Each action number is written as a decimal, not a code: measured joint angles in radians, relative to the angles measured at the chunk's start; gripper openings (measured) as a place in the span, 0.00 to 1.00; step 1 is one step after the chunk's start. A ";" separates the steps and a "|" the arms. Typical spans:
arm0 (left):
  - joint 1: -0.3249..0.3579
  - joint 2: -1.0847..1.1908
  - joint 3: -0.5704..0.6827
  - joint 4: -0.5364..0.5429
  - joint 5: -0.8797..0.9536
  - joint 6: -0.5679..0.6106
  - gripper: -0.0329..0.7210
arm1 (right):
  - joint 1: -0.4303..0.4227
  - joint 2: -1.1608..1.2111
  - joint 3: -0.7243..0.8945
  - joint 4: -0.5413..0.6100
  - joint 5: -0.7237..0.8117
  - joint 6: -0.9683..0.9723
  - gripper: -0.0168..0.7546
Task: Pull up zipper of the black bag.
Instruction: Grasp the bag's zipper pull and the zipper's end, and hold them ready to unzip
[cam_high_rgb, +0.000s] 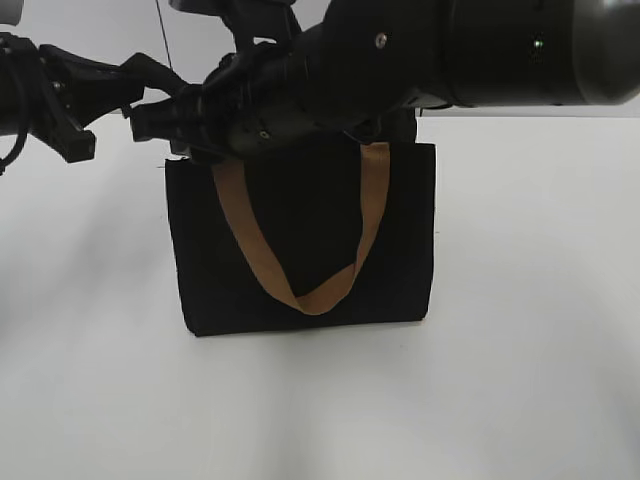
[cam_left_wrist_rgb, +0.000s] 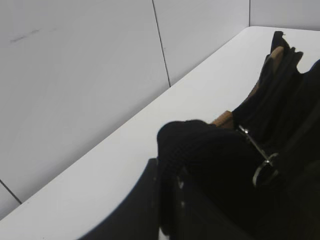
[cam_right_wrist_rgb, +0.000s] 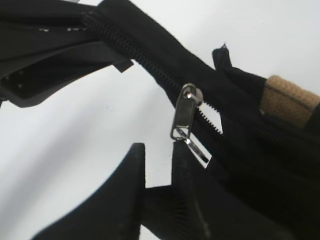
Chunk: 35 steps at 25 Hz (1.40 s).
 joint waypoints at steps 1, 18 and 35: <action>0.000 0.000 0.000 0.000 0.000 -0.002 0.03 | 0.000 0.000 0.000 0.000 -0.004 0.001 0.23; 0.000 0.000 0.000 0.034 -0.004 -0.024 0.03 | 0.000 0.000 0.000 -0.017 0.022 0.042 0.11; 0.000 0.000 0.000 0.033 -0.023 -0.024 0.03 | 0.000 0.021 -0.003 -0.027 -0.016 0.042 0.00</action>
